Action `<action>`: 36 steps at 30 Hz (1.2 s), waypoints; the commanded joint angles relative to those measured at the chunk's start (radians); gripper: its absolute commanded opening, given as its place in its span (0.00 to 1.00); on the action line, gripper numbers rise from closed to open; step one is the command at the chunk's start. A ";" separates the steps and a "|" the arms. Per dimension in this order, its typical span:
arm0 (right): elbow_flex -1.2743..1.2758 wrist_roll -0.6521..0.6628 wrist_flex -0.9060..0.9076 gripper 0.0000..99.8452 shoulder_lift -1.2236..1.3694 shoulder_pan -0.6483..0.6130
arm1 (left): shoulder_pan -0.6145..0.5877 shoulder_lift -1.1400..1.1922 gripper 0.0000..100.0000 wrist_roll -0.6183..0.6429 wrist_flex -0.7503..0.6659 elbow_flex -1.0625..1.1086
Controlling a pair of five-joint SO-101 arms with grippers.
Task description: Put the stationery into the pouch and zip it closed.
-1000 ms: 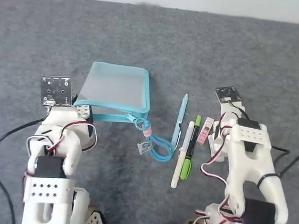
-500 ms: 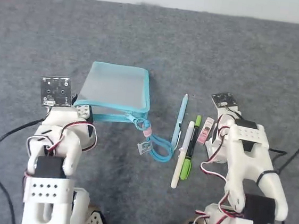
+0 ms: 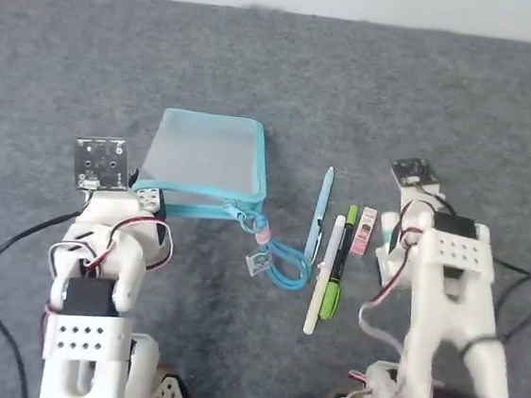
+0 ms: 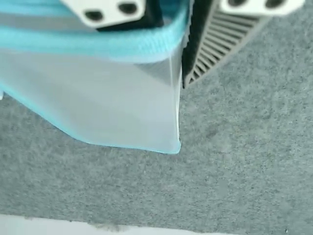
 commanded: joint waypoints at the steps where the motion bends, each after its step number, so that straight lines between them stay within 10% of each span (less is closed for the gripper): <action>1: -0.126 0.038 0.237 0.01 -0.337 -0.088 | 0.000 0.011 0.01 0.023 -0.098 0.021; 15: -0.362 0.009 0.467 0.01 -0.398 -0.809 | 0.057 0.017 0.01 0.038 -0.173 0.065; 36: -0.565 -0.034 0.469 0.01 -0.093 -0.702 | 0.276 0.014 0.01 -0.017 -0.198 0.119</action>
